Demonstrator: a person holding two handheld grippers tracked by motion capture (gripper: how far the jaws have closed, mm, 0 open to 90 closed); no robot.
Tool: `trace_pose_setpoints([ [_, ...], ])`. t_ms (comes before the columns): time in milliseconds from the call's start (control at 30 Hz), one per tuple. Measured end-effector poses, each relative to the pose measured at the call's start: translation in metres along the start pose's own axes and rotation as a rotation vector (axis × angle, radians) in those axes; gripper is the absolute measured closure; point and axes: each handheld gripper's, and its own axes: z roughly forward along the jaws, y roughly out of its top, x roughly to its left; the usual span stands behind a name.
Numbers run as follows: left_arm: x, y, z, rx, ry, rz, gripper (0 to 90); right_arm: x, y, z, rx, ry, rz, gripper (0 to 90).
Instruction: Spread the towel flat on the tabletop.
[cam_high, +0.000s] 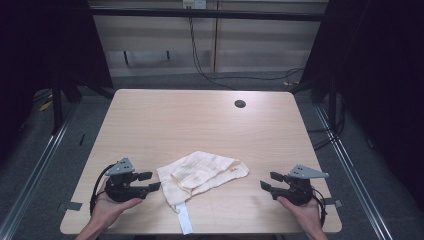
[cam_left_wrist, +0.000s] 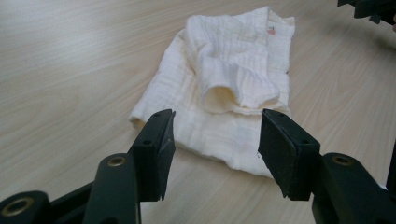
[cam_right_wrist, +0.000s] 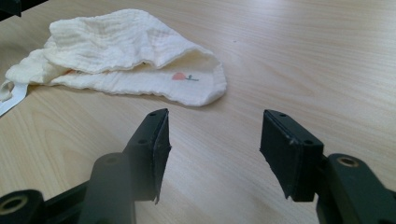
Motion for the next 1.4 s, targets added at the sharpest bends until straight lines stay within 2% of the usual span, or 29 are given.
trace_pose_setpoints([
  [33, 0.0, 0.0, 0.0, 0.0, 0.0, 0.0, 45.6, 0.0, 0.0, 0.0, 0.0, 0.0, 0.0, 42.6],
  [67, 0.0, 0.001, -0.003, -0.025, 0.027, 0.018, 48.1, 0.001, 0.0, 0.001, 0.004, 0.014, 0.0, 42.5],
  [200, 0.003, 0.005, -0.002, -0.03, 0.004, -0.009, 49.3, 0.005, 0.0, 0.002, 0.019, 0.029, -0.009, 41.3],
  [300, 0.002, 0.009, -0.001, -0.024, 0.011, -0.003, 46.1, 0.01, -0.001, 0.002, 0.048, 0.039, -0.024, 41.0],
  [367, -0.002, 0.013, 0.004, 0.009, 0.008, 0.016, 44.6, 0.012, 0.0, 0.001, 0.041, 0.053, -0.032, 40.7],
  [433, -0.004, 0.014, 0.006, 0.016, -0.004, 0.025, 43.9, 0.013, 0.0, 0.0, 0.034, 0.049, -0.03, 40.7],
  [467, -0.007, 0.02, 0.01, 0.024, -0.018, 0.042, 43.7, 0.016, 0.002, -0.001, 0.022, 0.058, -0.041, 40.5],
  [500, -0.007, 0.02, 0.01, 0.024, -0.018, 0.042, 43.2, 0.016, 0.002, -0.001, 0.02, 0.058, -0.045, 40.5],
  [567, -0.008, 0.031, 0.015, 0.028, -0.041, 0.056, 42.3, 0.017, 0.003, 0.0, 0.028, 0.061, -0.043, 40.0],
  [800, -0.009, 0.059, 0.028, 0.023, -0.063, 0.095, 42.7, 0.014, 0.003, 0.001, 0.02, 0.089, -0.039, 38.1],
  [900, -0.011, 0.067, 0.032, 0.026, -0.067, 0.115, 46.0, 0.015, 0.003, 0.001, 0.021, 0.092, -0.038, 38.0],
  [933, -0.013, 0.074, 0.035, 0.04, -0.05, 0.147, 49.8, 0.015, 0.003, 0.001, 0.021, 0.097, -0.036, 37.6],
  [967, -0.013, 0.078, 0.035, 0.04, -0.048, 0.158, 51.3, 0.016, 0.003, 0.002, 0.021, 0.099, -0.033, 37.5],
  [1067, -0.013, 0.083, 0.038, 0.025, -0.059, 0.143, 54.5, 0.015, 0.003, 0.004, 0.024, 0.104, -0.036, 37.1],
  [1100, -0.012, 0.085, 0.042, 0.031, -0.055, 0.149, 55.5, 0.016, 0.003, 0.005, 0.03, 0.101, -0.036, 37.1],
  [1233, -0.007, 0.079, 0.051, 0.03, -0.071, 0.136, 56.0, 0.016, 0.003, 0.004, 0.018, 0.103, -0.04, 37.0],
  [1267, -0.003, 0.073, 0.06, 0.075, -0.054, 0.145, 56.0, 0.016, 0.002, 0.005, 0.026, 0.104, -0.041, 36.6],
  [1300, -0.003, 0.073, 0.06, 0.075, -0.054, 0.145, 56.0, 0.016, 0.002, 0.005, 0.026, 0.104, -0.041, 36.6],
  [1333, 0.002, 0.071, 0.064, 0.078, -0.071, 0.117, 56.2, 0.016, 0.002, 0.006, 0.035, 0.106, -0.043, 36.5],
  [1367, 0.002, 0.071, 0.064, 0.078, -0.071, 0.117, 56.2, 0.016, 0.002, 0.006, 0.035, 0.106, -0.043, 36.5],
  [1400, 0.004, 0.068, 0.069, 0.102, -0.067, 0.116, 56.2, 0.017, 0.002, 0.006, 0.041, 0.104, -0.044, 36.5],
])
